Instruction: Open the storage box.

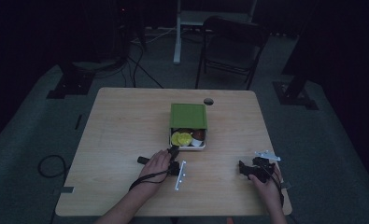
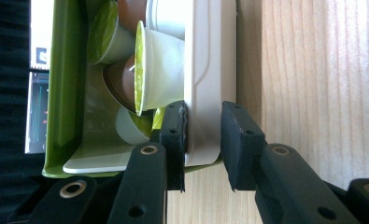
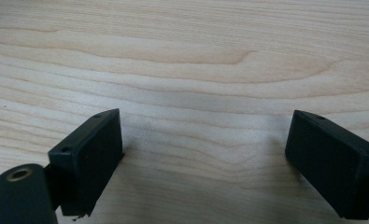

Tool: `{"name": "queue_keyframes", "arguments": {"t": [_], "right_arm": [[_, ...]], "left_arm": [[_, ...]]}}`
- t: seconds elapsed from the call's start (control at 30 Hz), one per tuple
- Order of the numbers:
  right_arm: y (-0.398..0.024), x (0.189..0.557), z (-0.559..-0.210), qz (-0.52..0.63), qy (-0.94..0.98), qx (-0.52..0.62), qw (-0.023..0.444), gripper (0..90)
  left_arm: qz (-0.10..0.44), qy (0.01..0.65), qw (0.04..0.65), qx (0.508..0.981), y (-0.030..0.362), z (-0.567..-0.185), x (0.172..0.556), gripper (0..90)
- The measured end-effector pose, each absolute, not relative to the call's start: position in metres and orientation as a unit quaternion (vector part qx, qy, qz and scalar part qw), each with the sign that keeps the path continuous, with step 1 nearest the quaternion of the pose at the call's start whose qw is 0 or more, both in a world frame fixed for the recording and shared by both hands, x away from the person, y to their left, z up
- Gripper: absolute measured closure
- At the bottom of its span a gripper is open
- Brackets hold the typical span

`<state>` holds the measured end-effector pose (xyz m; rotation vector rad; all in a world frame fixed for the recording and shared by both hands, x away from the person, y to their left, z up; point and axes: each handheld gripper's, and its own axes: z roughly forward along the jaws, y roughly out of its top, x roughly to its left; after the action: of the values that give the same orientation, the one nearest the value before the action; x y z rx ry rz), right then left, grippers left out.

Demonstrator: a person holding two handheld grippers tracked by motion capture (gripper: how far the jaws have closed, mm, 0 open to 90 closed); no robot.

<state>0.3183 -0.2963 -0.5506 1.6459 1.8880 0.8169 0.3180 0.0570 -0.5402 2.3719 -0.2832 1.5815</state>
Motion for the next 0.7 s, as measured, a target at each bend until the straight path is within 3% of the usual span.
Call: {"name": "queue_keyframes", "arguments": {"t": [0.7], "right_arm": [[-0.296,0.318,-0.551,0.3,0.694,0.605,0.251,10.7]], "left_arm": [[0.548,-0.098,0.139,0.819,0.056,-0.541,0.294,72.0]]}}
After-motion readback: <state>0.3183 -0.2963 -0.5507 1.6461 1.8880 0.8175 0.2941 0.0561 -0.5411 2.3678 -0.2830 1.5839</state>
